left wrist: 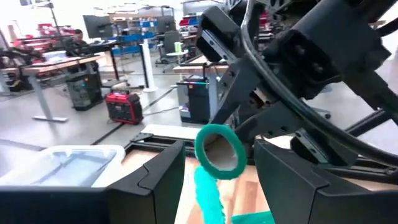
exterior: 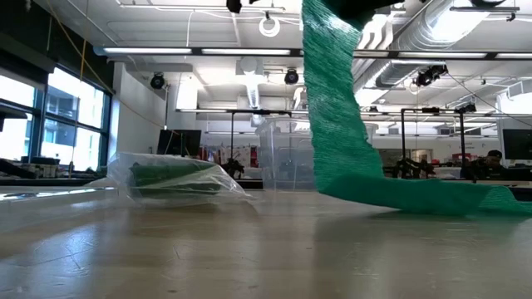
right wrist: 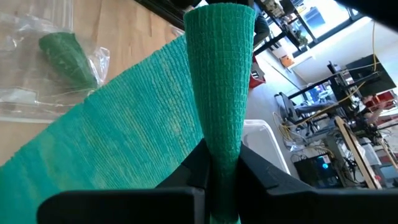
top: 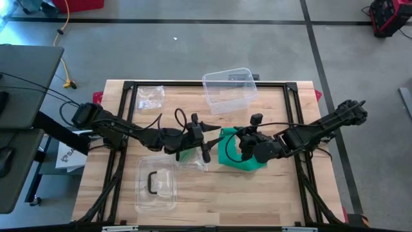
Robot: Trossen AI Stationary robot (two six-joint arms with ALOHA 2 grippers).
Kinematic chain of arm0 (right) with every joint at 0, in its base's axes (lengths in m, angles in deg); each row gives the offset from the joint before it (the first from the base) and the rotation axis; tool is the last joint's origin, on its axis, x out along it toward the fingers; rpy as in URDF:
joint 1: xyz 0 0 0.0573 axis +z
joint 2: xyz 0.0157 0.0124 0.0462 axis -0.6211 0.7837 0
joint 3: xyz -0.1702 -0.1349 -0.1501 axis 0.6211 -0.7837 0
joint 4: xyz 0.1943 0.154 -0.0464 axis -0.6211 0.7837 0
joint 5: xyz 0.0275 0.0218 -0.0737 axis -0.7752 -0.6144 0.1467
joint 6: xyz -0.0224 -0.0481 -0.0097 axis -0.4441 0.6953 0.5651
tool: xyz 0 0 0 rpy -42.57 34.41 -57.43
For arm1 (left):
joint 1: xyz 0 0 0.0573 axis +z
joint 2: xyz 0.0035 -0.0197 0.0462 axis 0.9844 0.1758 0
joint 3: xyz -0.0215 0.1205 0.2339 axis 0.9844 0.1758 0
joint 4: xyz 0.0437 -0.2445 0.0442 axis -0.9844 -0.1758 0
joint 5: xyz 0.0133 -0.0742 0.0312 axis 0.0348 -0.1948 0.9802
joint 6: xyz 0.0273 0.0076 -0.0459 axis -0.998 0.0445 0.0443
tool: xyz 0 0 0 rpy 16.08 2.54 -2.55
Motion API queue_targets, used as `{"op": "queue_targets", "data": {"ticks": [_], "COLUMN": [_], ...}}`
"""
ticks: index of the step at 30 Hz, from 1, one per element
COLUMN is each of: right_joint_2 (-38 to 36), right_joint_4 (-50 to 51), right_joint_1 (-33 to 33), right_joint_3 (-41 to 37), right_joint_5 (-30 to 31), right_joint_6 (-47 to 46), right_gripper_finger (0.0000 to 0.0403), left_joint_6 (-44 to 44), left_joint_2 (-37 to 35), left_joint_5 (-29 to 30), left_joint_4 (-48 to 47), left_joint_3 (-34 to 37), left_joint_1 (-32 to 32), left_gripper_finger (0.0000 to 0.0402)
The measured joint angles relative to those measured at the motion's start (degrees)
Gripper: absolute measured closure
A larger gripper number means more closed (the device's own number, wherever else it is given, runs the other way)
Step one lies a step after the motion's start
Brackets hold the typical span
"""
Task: Roll bandage
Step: Roll the blue bandage
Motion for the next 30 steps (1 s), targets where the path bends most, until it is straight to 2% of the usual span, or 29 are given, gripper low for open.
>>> {"op": "queue_targets", "data": {"ticks": [10,16,22,27,30], "right_joint_2": [0.0,0.0,0.0,0.0,0.0], "right_joint_4": [0.3,0.6,0.8,0.6,0.0], "right_joint_1": [0.0,0.0,0.0,0.0,0.0], "right_joint_3": [0.0,0.0,0.0,0.0,-0.1], "right_joint_5": [1.0,1.0,1.0,0.6,-0.7], "right_joint_6": [-0.1,-0.1,0.0,2.0,3.8], "right_gripper_finger": [0.0369,0.0369,0.0369,0.0369,0.0369], "left_joint_6": [-2.1,-1.6,-1.2,1.7,7.5], "left_joint_2": [0.0,2.2,3.8,3.8,3.6], "left_joint_5": [2.2,-0.9,-0.6,-1.8,-6.5], "left_joint_4": [1.1,3.2,5.2,5.2,5.0], "left_joint_3": [0.0,0.0,0.0,0.0,0.0], "left_joint_1": [-2.2,-0.6,0.0,1.0,2.5], "left_gripper_finger": [0.0216,0.0216,0.0216,0.0216,0.0216]}}
